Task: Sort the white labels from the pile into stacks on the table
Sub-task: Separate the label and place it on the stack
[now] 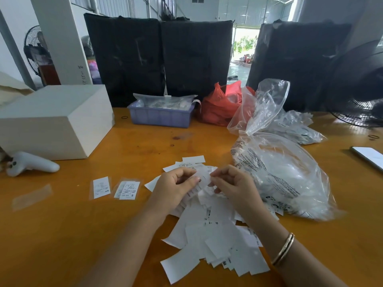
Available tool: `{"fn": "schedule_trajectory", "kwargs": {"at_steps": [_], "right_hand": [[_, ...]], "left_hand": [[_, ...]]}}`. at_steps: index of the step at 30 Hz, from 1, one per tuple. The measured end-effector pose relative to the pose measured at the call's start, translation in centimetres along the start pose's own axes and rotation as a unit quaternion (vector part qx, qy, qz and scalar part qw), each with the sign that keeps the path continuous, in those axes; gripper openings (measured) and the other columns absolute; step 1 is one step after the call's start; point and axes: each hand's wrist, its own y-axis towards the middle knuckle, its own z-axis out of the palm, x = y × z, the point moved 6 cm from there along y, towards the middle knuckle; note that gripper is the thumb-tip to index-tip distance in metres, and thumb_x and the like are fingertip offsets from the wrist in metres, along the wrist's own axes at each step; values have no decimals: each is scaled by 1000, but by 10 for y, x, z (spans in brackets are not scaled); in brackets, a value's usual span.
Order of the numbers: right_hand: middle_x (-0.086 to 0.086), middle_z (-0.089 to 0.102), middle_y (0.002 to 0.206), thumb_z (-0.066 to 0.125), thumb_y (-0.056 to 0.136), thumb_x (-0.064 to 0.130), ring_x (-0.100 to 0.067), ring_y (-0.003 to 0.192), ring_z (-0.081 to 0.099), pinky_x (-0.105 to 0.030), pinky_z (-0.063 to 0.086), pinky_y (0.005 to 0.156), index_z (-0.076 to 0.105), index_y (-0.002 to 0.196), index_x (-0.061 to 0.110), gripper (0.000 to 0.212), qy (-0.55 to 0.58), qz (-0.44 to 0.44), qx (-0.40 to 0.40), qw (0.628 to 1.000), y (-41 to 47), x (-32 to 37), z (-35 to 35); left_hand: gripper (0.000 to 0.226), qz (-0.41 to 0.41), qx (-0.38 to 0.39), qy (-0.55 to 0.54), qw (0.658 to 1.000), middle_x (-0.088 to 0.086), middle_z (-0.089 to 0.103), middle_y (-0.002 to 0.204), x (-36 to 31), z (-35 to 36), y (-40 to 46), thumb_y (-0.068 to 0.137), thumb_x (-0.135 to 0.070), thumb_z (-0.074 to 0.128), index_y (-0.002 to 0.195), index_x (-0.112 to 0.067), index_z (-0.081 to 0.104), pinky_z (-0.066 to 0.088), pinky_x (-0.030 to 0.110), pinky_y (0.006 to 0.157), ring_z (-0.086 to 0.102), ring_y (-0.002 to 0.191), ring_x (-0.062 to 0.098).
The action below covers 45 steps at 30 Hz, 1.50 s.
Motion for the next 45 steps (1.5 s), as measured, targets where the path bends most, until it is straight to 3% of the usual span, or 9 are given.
{"fn": "schedule_trajectory", "kwargs": {"at_steps": [7, 10, 14, 19, 27, 34, 37, 41, 45], "right_hand": [[14, 68, 68, 61, 89, 11, -8, 62, 62, -22, 51, 57, 66, 76, 30, 24, -68, -38, 3, 997, -1, 5, 4], [15, 65, 66, 65, 87, 15, 3, 61, 57, -13, 43, 56, 62, 81, 38, 24, -114, -62, -2, 992, -2, 5, 8], [6, 71, 76, 67, 87, 16, -5, 69, 64, -28, 52, 69, 56, 95, 38, 26, -56, -27, -4, 998, 0, -1, 4], [8, 63, 80, 64, 88, 7, 3, 63, 52, -15, 44, 60, 56, 96, 37, 32, -53, -38, -26, 998, 2, -5, 0], [3, 62, 81, 61, 90, 7, 1, 64, 53, -17, 47, 60, 57, 92, 35, 28, -50, -12, -60, 997, 5, -12, -10], [3, 62, 81, 60, 91, 7, -2, 66, 53, -15, 46, 59, 56, 92, 35, 28, -69, -13, -62, 996, 3, -8, -10], [4, 61, 79, 60, 91, 7, 3, 61, 51, -13, 42, 55, 56, 92, 35, 28, -75, -17, -63, 995, 3, -8, -10], [6, 62, 78, 59, 91, 5, 0, 60, 51, -13, 43, 54, 57, 87, 35, 31, -102, -47, -100, 989, 1, -1, -16], [9, 59, 80, 60, 86, -6, -6, 69, 53, -13, 46, 63, 66, 85, 15, 22, -206, -184, -189, 942, -6, 30, -32]], "left_hand": [[15, -9, 0, -1, 1000, -13, 67, 100, 1, 1, -1, 88, -27, 64, 103, -27, 66, 46, 4, 59, 62, 93, 5], [15, -5, 2, 6, 1000, -15, 68, 97, 0, 0, -1, 90, -28, 63, 104, -27, 65, 45, 4, 58, 63, 90, 4], [8, -5, -4, 5, 1000, -18, 67, 92, 0, -2, 0, 91, -27, 62, 97, -32, 62, 42, 3, 53, 63, 80, -6], [8, 13, -63, 73, 995, -12, 67, 96, 1, -23, 6, 92, -25, 60, 100, -28, 61, 50, 13, 62, 64, 85, 4], [13, -59, -234, 290, 926, -5, 57, 87, 28, -102, 14, 93, -15, 58, 97, -24, 50, 41, 24, 50, 52, 61, 8], [23, -152, -218, 475, 839, 5, 63, 112, 49, -109, 14, 92, -29, 59, 114, -21, 57, 44, 39, 85, 55, 104, 25], [23, -74, -241, 483, 839, 6, 59, 118, 37, -102, 14, 90, -26, 62, 112, -22, 60, 44, 37, 85, 51, 111, 25], [2, 97, -111, 350, 925, -10, 63, 87, 10, -60, 13, 90, -24, 62, 92, -26, 62, 45, 19, 51, 57, 72, 9], [18, 73, -13, 410, 909, -13, 59, 69, 10, -32, 7, 85, -45, 60, 74, -34, 51, 42, 25, 47, 54, 58, 6]]}}
